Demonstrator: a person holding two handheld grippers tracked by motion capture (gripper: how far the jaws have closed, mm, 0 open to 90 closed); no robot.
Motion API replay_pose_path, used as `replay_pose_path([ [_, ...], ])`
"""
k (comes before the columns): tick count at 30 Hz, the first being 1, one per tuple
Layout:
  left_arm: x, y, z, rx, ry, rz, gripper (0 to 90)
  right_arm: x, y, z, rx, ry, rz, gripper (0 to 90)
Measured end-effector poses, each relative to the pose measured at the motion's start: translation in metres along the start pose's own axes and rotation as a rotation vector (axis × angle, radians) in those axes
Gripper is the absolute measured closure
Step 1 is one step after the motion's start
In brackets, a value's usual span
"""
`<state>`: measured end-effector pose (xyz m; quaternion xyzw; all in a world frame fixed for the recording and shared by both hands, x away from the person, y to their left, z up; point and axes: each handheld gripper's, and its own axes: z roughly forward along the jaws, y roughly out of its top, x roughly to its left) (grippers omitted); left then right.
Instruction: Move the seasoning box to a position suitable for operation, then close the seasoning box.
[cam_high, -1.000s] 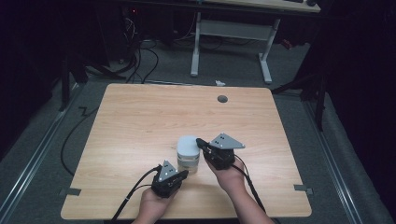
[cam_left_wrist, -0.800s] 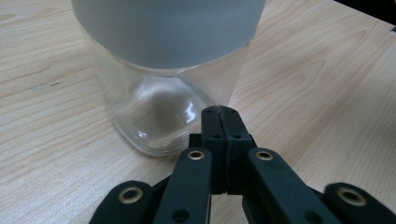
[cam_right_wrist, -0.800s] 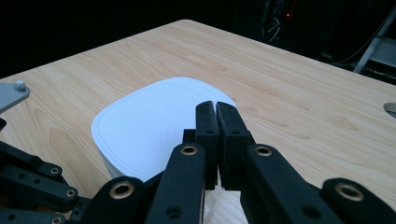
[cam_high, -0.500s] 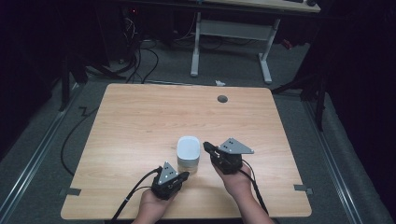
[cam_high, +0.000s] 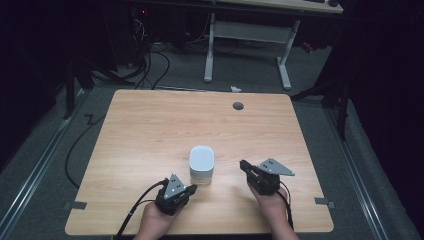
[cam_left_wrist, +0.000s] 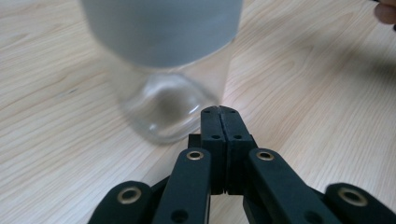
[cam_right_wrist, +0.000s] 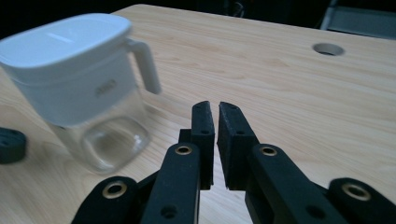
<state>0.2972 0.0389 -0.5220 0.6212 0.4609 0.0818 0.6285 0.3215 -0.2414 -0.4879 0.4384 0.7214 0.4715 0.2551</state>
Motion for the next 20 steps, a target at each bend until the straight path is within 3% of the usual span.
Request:
replay_pose_path([
  [3,0.007,0.005,-0.007,0.007,0.016,0.008,86.6,-0.009,-0.006,-0.006,-0.003,-0.021,0.022,83.8],
  [4,0.018,0.012,-0.015,-0.009,0.047,0.025,85.8,-0.018,-0.013,-0.012,-0.006,-0.045,0.045,82.7],
  [5,0.018,0.012,-0.015,-0.009,0.047,0.025,85.0,-0.018,-0.013,-0.012,-0.006,-0.045,0.045,82.7],
  [6,0.033,0.021,-0.023,-0.03,0.09,0.03,83.6,-0.027,-0.021,-0.017,-0.005,-0.074,0.057,81.3],
  [7,0.033,0.021,-0.023,-0.03,0.09,0.03,81.4,-0.027,-0.021,-0.017,-0.005,-0.074,0.057,81.3],
  [8,0.043,0.025,-0.027,-0.043,0.121,0.037,78.2,-0.033,-0.029,-0.022,0.003,-0.104,0.065,77.7],
  [9,0.054,0.029,-0.031,-0.06,0.16,0.039,78.2,-0.033,-0.029,-0.022,0.003,-0.104,0.065,77.7],
  [10,0.076,0.036,-0.038,-0.094,0.246,0.037,70.4,-0.038,-0.036,-0.028,0.008,-0.123,0.062,74.1],
  [12,0.093,0.04,-0.046,-0.119,0.29,-0.008,63.6,-0.041,-0.04,-0.033,0.004,-0.13,0.061,68.7],
  [13,0.093,0.04,-0.046,-0.119,0.29,-0.008,60.2,-0.041,-0.04,-0.033,0.004,-0.13,0.061,68.7],
  [14,0.103,0.043,-0.051,-0.148,0.318,-0.049,57.2,-0.041,-0.043,-0.038,0.018,-0.166,0.032,61.2],
  [17,0.106,0.044,-0.052,-0.176,0.322,-0.082,53.6,-0.045,-0.047,-0.04,0.04,-0.183,0.045,54.0],
  [20,0.103,0.042,-0.051,-0.168,0.315,-0.064,53.1,-0.046,-0.047,-0.038,0.044,-0.18,0.049,53.2],
])
